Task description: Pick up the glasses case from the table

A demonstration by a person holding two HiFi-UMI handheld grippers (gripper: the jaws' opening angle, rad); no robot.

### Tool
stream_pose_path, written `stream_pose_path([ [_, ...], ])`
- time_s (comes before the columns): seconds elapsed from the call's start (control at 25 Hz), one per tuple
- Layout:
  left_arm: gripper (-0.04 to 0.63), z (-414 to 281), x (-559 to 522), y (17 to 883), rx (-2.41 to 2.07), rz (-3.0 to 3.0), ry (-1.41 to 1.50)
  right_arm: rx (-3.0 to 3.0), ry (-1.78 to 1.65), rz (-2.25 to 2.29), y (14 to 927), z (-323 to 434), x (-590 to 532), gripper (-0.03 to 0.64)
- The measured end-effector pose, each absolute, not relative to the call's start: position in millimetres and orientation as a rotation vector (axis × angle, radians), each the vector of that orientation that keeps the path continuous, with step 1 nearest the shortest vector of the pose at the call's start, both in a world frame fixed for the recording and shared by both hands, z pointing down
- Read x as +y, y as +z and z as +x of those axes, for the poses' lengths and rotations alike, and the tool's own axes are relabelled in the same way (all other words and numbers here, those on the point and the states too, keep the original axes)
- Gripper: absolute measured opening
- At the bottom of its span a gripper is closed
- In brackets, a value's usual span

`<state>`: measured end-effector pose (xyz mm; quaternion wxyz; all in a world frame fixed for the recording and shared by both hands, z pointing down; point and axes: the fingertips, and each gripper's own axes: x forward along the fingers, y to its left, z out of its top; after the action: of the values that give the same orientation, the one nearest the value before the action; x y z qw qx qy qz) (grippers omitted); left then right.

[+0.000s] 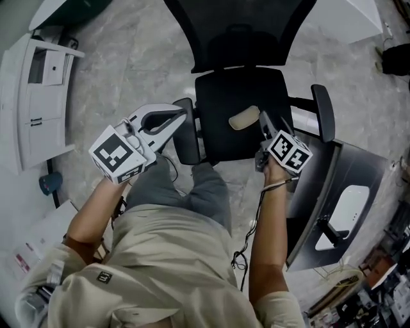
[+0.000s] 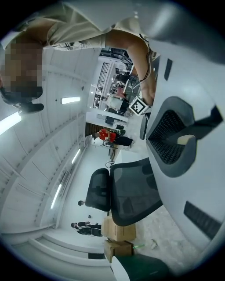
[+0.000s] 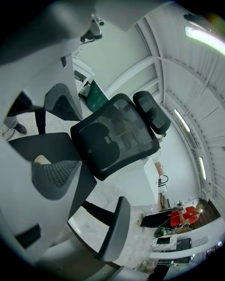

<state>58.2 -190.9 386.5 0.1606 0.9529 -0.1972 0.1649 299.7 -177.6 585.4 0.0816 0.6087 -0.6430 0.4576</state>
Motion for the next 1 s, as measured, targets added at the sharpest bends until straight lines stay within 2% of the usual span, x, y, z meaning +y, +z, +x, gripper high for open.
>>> stream_pose_path([
  [1.0,0.014,-1,-184,507,-0.567,2.545,0.588,-1.377,1.802,1.871,836,290,-154,0.301],
])
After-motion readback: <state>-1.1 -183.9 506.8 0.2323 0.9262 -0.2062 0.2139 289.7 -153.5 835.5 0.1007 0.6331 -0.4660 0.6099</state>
